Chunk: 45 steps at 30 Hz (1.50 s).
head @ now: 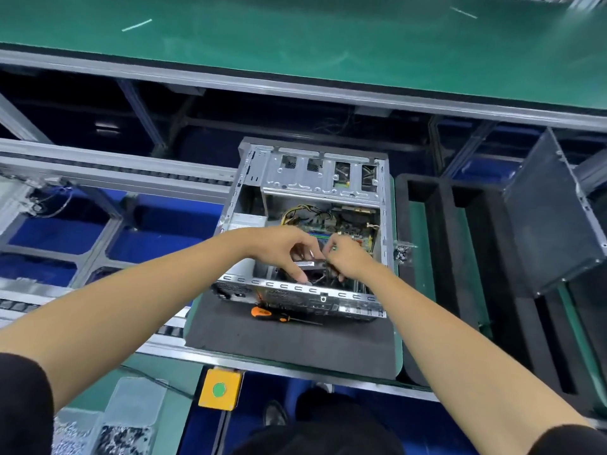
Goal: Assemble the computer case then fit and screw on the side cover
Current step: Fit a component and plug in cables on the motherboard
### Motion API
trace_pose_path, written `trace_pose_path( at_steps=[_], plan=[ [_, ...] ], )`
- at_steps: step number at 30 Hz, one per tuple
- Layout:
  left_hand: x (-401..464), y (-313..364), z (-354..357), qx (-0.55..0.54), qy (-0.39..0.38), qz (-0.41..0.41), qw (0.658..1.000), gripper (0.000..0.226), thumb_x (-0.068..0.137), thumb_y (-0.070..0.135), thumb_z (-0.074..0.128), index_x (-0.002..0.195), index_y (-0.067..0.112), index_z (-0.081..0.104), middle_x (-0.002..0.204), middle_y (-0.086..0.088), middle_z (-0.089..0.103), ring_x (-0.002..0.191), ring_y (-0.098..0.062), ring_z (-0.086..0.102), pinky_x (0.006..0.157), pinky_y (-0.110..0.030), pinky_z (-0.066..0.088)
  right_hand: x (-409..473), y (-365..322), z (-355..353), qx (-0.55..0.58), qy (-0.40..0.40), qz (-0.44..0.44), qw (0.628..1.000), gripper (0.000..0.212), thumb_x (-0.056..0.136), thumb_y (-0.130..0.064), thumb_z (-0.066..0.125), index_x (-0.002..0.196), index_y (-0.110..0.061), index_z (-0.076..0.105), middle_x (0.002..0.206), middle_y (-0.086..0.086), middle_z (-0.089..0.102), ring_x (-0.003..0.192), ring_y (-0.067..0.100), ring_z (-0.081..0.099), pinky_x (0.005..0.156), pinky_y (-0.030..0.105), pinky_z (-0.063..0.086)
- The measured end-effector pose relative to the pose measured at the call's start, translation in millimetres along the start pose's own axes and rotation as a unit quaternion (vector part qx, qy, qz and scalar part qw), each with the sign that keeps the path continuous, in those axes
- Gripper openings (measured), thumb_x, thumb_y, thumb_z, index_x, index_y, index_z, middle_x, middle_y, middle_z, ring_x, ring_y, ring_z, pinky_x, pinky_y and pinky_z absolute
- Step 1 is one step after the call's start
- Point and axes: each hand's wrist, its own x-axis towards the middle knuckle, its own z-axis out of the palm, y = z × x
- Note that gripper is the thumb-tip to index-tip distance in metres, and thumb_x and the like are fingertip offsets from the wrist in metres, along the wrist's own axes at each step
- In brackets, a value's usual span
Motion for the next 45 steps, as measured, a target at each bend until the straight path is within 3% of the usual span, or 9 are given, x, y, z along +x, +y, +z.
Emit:
trace_pose_path(
  at_steps=[5,17,22,30,35,37,41,44,45],
  plan=[
    [18,-9,3,-0.073,-0.066,-0.040,0.994,0.051,0.073,0.037,0.091,0.113,0.038,0.060,0.115,0.005,0.065,0.107,-0.010,0.063,0.099,-0.039,0.053,12,-12,-10,-0.128,-0.058,-0.012,0.990,0.012,0.094,-0.016,0.041,0.098,-0.015,0.052,0.080,0.013,0.073,0.057,0.030,0.070,0.067,0.046,0.056],
    [39,-24,-8,-0.126,-0.115,-0.053,0.984,0.050,0.072,0.028,0.092,0.109,0.026,0.058,0.102,0.003,0.075,0.096,-0.022,0.072,0.094,-0.047,0.056,40,-6,-18,-0.131,-0.082,-0.007,0.988,0.004,0.084,-0.023,0.052,0.083,-0.022,0.056,0.064,-0.002,0.073,0.049,0.019,0.069,0.060,0.027,0.048],
    [50,-28,-18,-0.174,-0.124,-0.039,0.976,0.051,0.073,0.020,0.092,0.112,0.021,0.059,0.101,-0.001,0.077,0.091,-0.020,0.075,0.086,-0.036,0.060,52,-6,-18,-0.161,0.007,-0.013,0.987,0.008,0.079,-0.016,0.053,0.080,-0.023,0.049,0.074,-0.001,0.065,0.066,0.024,0.065,0.064,0.031,0.044],
    [59,-28,-15,-0.156,-0.193,0.003,0.969,0.049,0.074,0.022,0.091,0.109,0.020,0.057,0.098,0.000,0.075,0.092,-0.030,0.073,0.085,-0.049,0.060,59,2,-13,-0.190,0.013,-0.005,0.982,0.010,0.084,-0.022,0.055,0.092,-0.026,0.050,0.079,-0.004,0.061,0.072,0.021,0.056,0.060,0.033,0.033],
    [54,-27,-8,-0.126,-0.233,0.009,0.964,0.051,0.074,0.030,0.091,0.110,0.025,0.055,0.108,0.000,0.068,0.099,-0.028,0.069,0.083,-0.054,0.059,63,5,-10,-0.126,-0.017,0.019,0.992,0.016,0.084,-0.016,0.061,0.090,-0.020,0.047,0.082,0.006,0.063,0.069,0.025,0.056,0.062,0.036,0.042],
    [53,-26,-3,-0.148,-0.250,0.005,0.957,0.049,0.079,0.026,0.088,0.117,0.023,0.056,0.119,-0.004,0.065,0.107,-0.026,0.068,0.085,-0.057,0.058,63,5,-10,-0.072,-0.033,0.046,0.996,0.020,0.085,-0.013,0.060,0.099,-0.017,0.047,0.081,0.009,0.060,0.062,0.023,0.051,0.057,0.034,0.039],
    [54,-26,-2,-0.169,-0.288,0.000,0.943,0.036,0.091,0.020,0.075,0.122,0.020,0.057,0.130,-0.008,0.059,0.107,-0.020,0.067,0.080,-0.046,0.062,62,1,-12,0.000,-0.087,0.135,0.987,0.069,0.088,-0.013,0.059,0.149,-0.012,0.025,0.081,0.013,0.059,0.048,0.020,0.050,0.043,0.025,0.035],
    [54,-27,1,-0.191,-0.306,-0.004,0.933,0.025,0.098,0.014,0.066,0.121,0.024,0.063,0.131,-0.006,0.061,0.094,-0.003,0.065,0.077,-0.032,0.062,60,0,-16,0.032,-0.110,0.163,0.980,0.011,0.090,-0.008,0.053,0.098,-0.002,0.057,0.066,0.015,0.059,0.037,0.018,0.049,0.044,0.025,0.039],
    [55,-27,3,-0.191,-0.303,-0.001,0.934,0.027,0.098,0.011,0.065,0.123,0.021,0.063,0.130,-0.008,0.062,0.091,0.000,0.066,0.077,-0.030,0.061,58,-1,-18,0.040,-0.112,0.167,0.979,0.011,0.091,-0.006,0.051,0.083,-0.001,0.056,0.062,0.014,0.059,0.037,0.018,0.048,0.043,0.025,0.041]
  ],
)
